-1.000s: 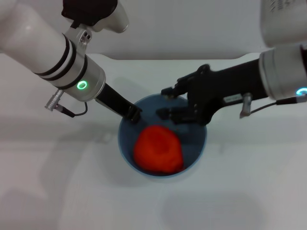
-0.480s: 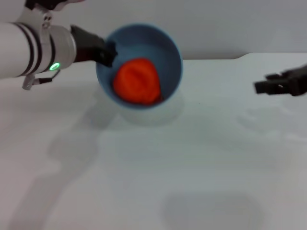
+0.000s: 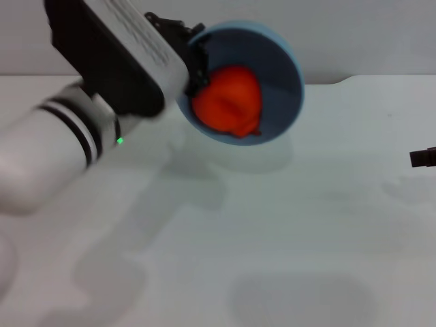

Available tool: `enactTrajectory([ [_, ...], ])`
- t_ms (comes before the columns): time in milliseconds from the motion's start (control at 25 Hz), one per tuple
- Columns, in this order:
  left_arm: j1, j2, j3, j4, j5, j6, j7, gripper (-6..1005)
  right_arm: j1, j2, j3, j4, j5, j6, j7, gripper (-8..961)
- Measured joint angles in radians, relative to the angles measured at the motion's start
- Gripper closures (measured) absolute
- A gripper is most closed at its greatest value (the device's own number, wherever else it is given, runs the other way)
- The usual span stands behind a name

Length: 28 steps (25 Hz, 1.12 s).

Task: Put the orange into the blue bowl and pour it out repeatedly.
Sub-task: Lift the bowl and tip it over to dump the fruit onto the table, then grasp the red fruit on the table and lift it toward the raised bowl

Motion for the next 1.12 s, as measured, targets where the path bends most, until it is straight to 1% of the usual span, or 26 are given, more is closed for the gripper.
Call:
enactTrajectory([
  [120, 0.043, -0.002, 0.077, -0.064, 0.0, -0.196, 0.164, 1001, -0.005, 0.0, 0.016, 0.002, 0.0, 0.0, -0.002, 545],
  [160, 0.058, -0.003, 0.106, -0.098, 0.0, -0.287, 0.231, 1001, -0.007, 0.0, 0.018, 0.002, 0.0, 0.0, -0.003, 545],
  [200, 0.072, -0.004, 0.134, -0.139, -0.001, -0.382, 0.294, 1001, -0.008, -0.001, 0.022, 0.002, -0.001, 0.001, -0.003, 545],
  [240, 0.087, -0.007, 0.174, -0.206, -0.002, -0.534, 0.393, 1001, -0.009, -0.001, 0.026, 0.002, -0.001, 0.002, -0.003, 545],
  [280, 0.091, -0.009, 0.207, -0.268, -0.013, -0.649, 0.472, 1001, -0.01, -0.001, 0.03, 0.003, -0.001, 0.002, -0.004, 545],
  [320, 0.091, -0.012, 0.241, -0.328, -0.027, -0.763, 0.55, 1001, -0.012, -0.001, 0.034, 0.003, -0.001, 0.002, -0.004, 545],
  [360, 0.077, -0.012, 0.281, -0.389, -0.066, -0.893, 0.645, 1001, -0.014, -0.001, 0.037, 0.003, 0.001, 0.002, -0.004, 545],
  [400, 0.059, -0.012, 0.317, -0.433, -0.123, -1.042, 0.741, 1001, -0.016, 0.0, 0.04, 0.003, 0.002, 0.002, -0.004, 545],
  [440, 0.038, -0.012, 0.347, -0.46, -0.176, -1.141, 0.825, 1001, -0.018, 0.0, 0.044, 0.003, 0.003, 0.002, -0.004, 545],
  [520, 0.011, -0.011, 0.386, -0.49, -0.251, -1.228, 0.915, 1000, -0.019, 0.0, 0.05, 0.003, 0.004, 0.002, -0.005, 546],
  [560, -0.001, -0.009, 0.4, -0.505, -0.279, -1.25, 0.94, 1000, -0.02, 0.001, 0.051, 0.003, 0.004, 0.002, -0.005, 546],
  [640, -0.012, -0.008, 0.41, -0.519, -0.299, -1.248, 0.947, 1000, -0.019, 0.002, 0.049, 0.005, 0.005, 0.003, -0.006, 546],
  [760, -0.017, -0.008, 0.411, -0.517, -0.32, -1.218, 0.934, 1000, -0.016, 0.002, 0.044, 0.007, 0.005, 0.003, -0.008, 546],
  [880, -0.023, -0.006, 0.411, -0.494, -0.4, -1.186, 0.903, 1000, -0.013, 0.002, 0.036, 0.009, 0.008, 0.003, -0.017, 546],
  [1000, -0.025, -0.002, 0.397, -0.426, -0.526, -1.121, 0.867, 1001, -0.011, 0.004, 0.009, 0.009, 0.022, 0.003, -0.051, 545],
  [1120, -0.007, 0.002, 0.323, -0.297, -0.666, -0.939, 0.856, 1001, -0.01, 0.005, -0.034, 0.01, 0.049, 0.003, -0.102, 545],
])
